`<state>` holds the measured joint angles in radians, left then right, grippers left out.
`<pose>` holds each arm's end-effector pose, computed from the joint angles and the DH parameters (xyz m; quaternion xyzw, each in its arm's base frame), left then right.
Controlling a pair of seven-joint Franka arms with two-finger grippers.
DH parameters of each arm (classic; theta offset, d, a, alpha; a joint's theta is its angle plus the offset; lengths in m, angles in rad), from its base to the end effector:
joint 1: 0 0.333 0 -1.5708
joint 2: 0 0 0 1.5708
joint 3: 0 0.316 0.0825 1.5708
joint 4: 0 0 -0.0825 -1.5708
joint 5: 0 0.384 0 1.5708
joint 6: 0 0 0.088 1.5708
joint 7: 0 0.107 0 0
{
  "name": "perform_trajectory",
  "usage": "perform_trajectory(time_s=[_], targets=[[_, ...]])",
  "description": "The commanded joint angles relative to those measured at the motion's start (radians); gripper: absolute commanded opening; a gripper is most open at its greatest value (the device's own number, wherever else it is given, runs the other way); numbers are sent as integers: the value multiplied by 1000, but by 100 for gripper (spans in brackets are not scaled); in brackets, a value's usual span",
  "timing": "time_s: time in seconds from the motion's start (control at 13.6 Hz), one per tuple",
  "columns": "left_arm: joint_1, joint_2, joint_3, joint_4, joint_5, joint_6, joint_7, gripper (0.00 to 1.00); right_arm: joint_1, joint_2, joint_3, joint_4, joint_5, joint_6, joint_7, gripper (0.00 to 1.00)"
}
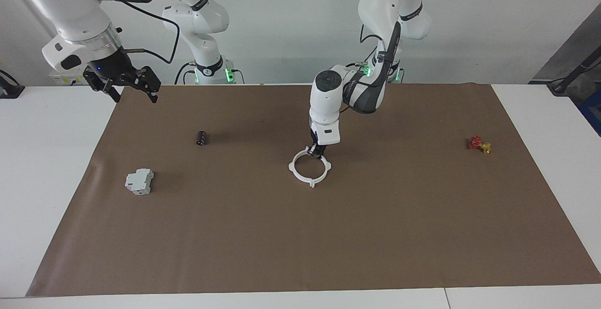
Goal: Assemble drain pipe with both arms
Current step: 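Lower the second arc onto the placed arc's ends with the left gripper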
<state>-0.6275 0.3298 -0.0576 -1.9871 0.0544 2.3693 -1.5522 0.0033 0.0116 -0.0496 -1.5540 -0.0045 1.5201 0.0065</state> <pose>0.4751 -0.3856 0.3033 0.9142 0.4043 0.0208 0.0195 0.5522 -0.0259 0.6216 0.9994 -0.0265 -0.0228 0.0021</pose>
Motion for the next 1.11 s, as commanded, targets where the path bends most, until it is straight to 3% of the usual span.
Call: perform_trajectory(time_s=[0.0,0.3,0.52,0.66,0.74,0.96,1.03], targets=[[-18,0,15,-12,19,14,-22,31,-5,-19,1,-28,15,19,-25,100],[-18,0,15,-12,19,13,-22,47,-6,-19,1,-28,15,20,-25,100],[-18,0,15,-6,19,4,-22,65,-5,-19,1,-28,15,19,-25,100],[-18,0,15,22,21,-40,-22,68,-6,-19,1,-28,15,19,-25,100],[-17,-3,16,49,24,-85,-20,78,-6,-19,1,-28,15,20,-25,100],[26,-90,18,123,25,-237,7,100,-6,-19,1,-28,15,20,-25,100],[61,-144,15,126,25,-284,56,100,-5,-19,1,-28,15,19,-25,100]])
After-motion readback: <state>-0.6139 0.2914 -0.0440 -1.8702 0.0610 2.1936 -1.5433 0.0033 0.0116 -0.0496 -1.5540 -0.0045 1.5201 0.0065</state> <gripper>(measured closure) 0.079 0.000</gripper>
